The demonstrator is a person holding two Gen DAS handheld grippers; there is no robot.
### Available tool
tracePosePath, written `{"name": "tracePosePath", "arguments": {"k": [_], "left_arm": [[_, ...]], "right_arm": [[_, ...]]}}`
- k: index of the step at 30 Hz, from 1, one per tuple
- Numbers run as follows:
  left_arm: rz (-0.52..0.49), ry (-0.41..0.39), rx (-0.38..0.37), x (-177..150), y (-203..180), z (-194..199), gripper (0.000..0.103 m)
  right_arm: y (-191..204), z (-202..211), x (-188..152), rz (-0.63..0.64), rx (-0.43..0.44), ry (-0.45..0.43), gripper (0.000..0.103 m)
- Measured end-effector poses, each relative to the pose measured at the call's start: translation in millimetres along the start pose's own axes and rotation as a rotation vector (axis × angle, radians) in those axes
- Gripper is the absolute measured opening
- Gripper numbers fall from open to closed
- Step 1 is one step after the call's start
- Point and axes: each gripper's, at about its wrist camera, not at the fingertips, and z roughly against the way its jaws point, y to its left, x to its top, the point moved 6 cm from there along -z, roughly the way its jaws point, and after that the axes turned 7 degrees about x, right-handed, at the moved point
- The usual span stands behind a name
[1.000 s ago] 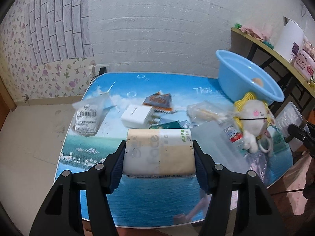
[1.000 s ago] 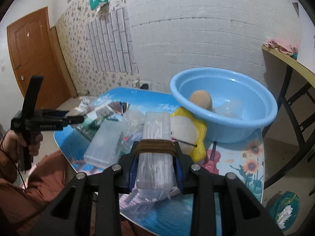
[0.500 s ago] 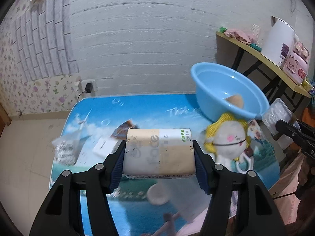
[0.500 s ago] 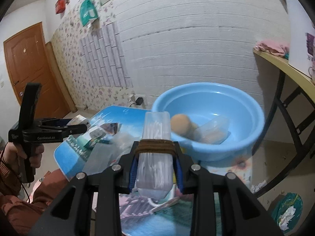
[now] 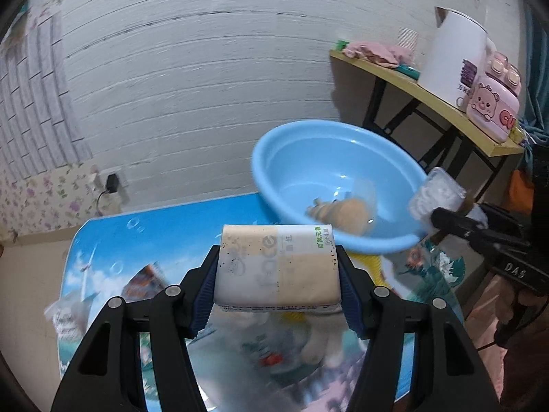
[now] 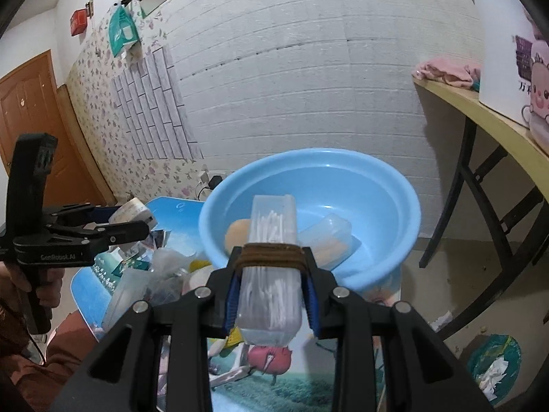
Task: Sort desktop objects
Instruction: 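Lower the tissue pack and swab box into the basin and open both grippers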
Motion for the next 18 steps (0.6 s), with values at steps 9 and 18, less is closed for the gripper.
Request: {"name": "tracePosePath", "arguments": {"k": [9, 18], "left_arm": [[-0.050, 0.022, -0.034, 28, -41, -41, 0.061], [-0.097, 0.045, -0.063, 34, -69, -67, 0.063]], "right_arm": [[-28, -21, 12, -0.028, -0.028, 0.012, 0.031], [-45, -39, 17, -0.048, -0.046, 0.028, 0.032]]}}
